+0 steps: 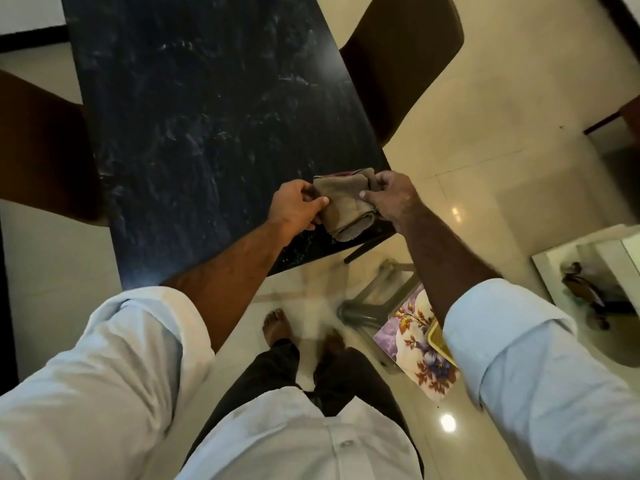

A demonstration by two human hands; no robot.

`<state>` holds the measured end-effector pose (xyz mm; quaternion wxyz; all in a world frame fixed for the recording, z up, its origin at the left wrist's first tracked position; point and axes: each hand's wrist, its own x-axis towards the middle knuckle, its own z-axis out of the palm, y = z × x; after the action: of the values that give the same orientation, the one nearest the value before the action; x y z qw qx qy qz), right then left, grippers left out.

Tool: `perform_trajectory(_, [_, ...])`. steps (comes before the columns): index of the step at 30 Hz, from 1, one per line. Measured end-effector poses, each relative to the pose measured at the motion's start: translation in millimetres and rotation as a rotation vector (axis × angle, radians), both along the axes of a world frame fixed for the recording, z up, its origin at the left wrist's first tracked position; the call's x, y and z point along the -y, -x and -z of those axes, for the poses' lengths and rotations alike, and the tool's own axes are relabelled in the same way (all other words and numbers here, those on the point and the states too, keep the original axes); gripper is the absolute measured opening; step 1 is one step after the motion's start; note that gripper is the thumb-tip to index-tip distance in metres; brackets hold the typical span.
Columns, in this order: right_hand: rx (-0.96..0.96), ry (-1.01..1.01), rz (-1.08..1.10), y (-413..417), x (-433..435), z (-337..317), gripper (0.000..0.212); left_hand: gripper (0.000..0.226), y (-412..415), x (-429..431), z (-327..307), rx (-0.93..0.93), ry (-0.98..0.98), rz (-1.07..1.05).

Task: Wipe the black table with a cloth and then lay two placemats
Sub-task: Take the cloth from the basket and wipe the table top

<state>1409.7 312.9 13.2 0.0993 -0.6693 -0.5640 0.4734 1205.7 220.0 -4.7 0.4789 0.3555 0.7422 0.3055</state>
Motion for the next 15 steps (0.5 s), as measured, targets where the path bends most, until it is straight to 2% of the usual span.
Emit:
perform_trajectory(2, [0.038, 0.006, -0.007, 1.0, -2.2, 13.8, 0.052, 0.039, -0.3, 0.5, 12.9, -0.006, 0.026, 0.016])
perform_trajectory(4, [0.18, -0.042, -0.123, 1.0, 0.2, 19.1, 0.048, 0.049, 1.0, 4.1, 20.2, -0.119, 0.035, 0.096])
perform_trajectory(7, [0.632, -0.309, -0.44, 1.6, 9.9, 25.3, 0.054, 0.059, 6.1, 15.0, 30.3, -0.597, 0.011, 0.24])
perform_trajectory(8, [0.72, -0.419, -0.534, 3.7, 15.6, 28.8, 0.056, 0.06, 8.3, 20.4, 33.3, -0.739, 0.006, 0.277])
perform_trajectory(9, [0.749, -0.518, -0.62, 7.4, 22.2, 33.4, 0.057, 0.062, 10.5, 25.7, 37.1, -0.828, 0.006, 0.31])
perform_trajectory(11, [0.681, -0.638, -0.73, 17.6, 36.1, 44.9, 0.056, 0.068, 16.6, 35.7, 49.9, -0.895, 0.022, 0.357])
perform_trajectory(15, [0.559, -0.636, -0.756, 30.3, 49.8, 81.1, 0.067, 0.076, 24.8, 48.6, 75.3, -0.951, 0.035, 0.38])
